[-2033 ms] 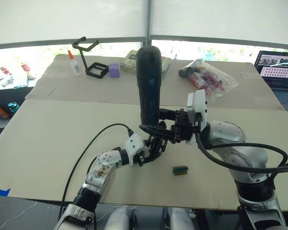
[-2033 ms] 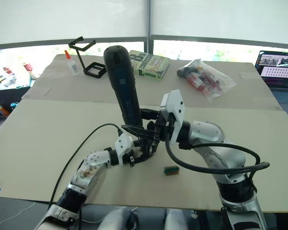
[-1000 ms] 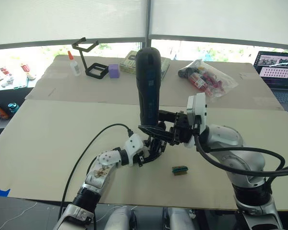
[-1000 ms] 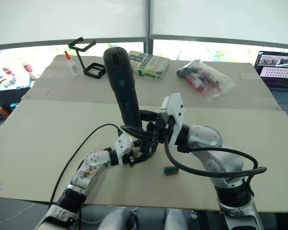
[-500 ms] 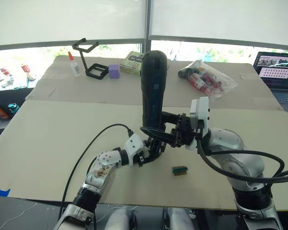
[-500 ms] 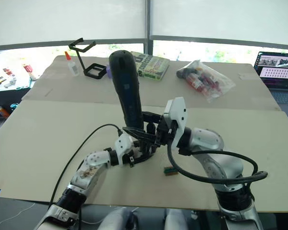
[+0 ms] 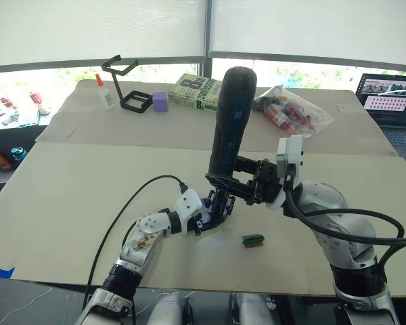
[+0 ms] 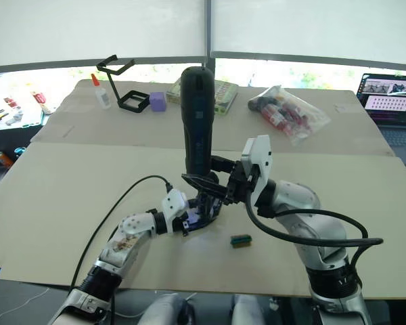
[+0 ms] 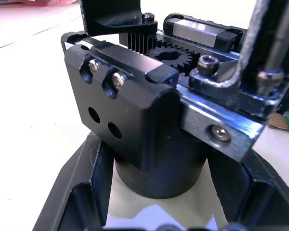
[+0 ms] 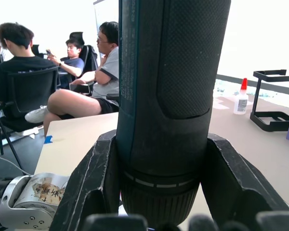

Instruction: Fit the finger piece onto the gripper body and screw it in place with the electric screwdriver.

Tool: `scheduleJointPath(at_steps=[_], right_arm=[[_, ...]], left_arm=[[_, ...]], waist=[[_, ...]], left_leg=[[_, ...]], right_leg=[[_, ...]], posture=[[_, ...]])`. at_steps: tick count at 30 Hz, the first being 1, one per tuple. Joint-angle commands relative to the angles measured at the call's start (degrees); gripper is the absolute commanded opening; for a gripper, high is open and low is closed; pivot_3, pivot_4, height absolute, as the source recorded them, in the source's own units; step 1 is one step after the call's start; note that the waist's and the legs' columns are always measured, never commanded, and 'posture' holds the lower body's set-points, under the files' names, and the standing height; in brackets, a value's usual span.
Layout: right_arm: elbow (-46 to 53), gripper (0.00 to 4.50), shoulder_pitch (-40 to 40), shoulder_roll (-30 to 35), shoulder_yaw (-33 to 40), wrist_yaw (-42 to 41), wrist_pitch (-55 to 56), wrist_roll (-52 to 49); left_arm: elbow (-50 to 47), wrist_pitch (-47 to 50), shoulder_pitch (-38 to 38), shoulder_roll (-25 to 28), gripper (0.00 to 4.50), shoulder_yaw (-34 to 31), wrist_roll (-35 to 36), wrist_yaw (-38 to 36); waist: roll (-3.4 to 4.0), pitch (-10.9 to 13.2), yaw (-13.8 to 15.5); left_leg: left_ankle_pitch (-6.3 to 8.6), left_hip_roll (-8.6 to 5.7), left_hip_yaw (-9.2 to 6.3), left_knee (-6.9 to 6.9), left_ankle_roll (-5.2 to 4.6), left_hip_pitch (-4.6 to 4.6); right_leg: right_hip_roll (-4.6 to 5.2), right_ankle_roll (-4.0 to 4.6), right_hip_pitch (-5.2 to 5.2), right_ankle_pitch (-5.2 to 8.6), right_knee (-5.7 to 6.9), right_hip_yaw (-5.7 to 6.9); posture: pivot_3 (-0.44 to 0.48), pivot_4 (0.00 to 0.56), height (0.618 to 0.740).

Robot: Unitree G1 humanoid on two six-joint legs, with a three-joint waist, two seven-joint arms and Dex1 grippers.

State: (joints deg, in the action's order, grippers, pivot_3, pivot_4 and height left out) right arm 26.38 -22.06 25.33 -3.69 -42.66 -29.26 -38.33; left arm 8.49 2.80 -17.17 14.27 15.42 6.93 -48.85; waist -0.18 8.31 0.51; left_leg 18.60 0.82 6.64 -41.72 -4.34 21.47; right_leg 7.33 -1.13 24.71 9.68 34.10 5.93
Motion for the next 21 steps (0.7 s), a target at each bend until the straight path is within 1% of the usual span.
scheduleJointPath(at_steps=[1, 8, 14, 18, 21], right_arm=[[-2.94, 1.93, 1.32, 1.63, -1.93, 0.16, -3.67, 1.62], [-2.39, 1.93, 1.0, 1.86, -3.73, -0.64, -2.73, 2.73], [-1.66, 1.93, 0.33, 1.71, -3.8, -0.84, -2.07, 2.55], [-0.35, 1.93, -0.95, 1.98, -2.47, -1.87, -1.67, 1.15], [2.3, 1.93, -4.16, 0.48, 1.26, -2.82, -0.02, -3.89]], left_arm=[[-0.3, 0.65, 0.95, 0.07, 2.3, 1.24, 0.35, -1.18], [-0.48, 0.82, 1.02, 0.12, 2.3, 1.23, 0.33, -1.1], [-0.61, 0.92, 1.12, 0.13, 2.3, 1.22, 0.39, -1.11], [-0.55, 0.93, 1.14, 0.19, 2.3, 1.14, 0.34, -0.97], [0.07, 1.16, 0.97, 0.26, 2.3, 0.85, -0.11, -0.22]], waist=[[0.0, 0.0, 0.0], [0.0, 0.0, -0.01], [0.0, 0.0, 0.0], [0.0, 0.0, 0.0], [0.0, 0.01, 0.01]], left_leg=[[0.01, 0.0, 0.0, 0.0, -0.01, 0.0], [0.03, 0.0, 0.0, 0.01, -0.04, 0.0], [0.03, 0.0, 0.0, 0.01, -0.04, 0.0], [0.04, 0.0, 0.0, 0.02, -0.05, 0.02], [0.04, -0.01, 0.0, 0.02, -0.05, 0.1]], right_leg=[[0.0, 0.0, 0.0, 0.0, 0.0, 0.0], [0.03, 0.0, 0.0, 0.0, -0.01, 0.0], [0.05, 0.0, 0.01, 0.0, -0.01, 0.01], [0.05, 0.0, 0.02, 0.0, -0.02, 0.01], [0.06, 0.0, 0.11, 0.0, -0.01, 0.01]], posture=[[0.0, 0.15, 0.74], [0.0, 0.15, 0.74], [0.0, 0.15, 0.74], [0.0, 0.15, 0.74], [0.0, 0.15, 0.74]])
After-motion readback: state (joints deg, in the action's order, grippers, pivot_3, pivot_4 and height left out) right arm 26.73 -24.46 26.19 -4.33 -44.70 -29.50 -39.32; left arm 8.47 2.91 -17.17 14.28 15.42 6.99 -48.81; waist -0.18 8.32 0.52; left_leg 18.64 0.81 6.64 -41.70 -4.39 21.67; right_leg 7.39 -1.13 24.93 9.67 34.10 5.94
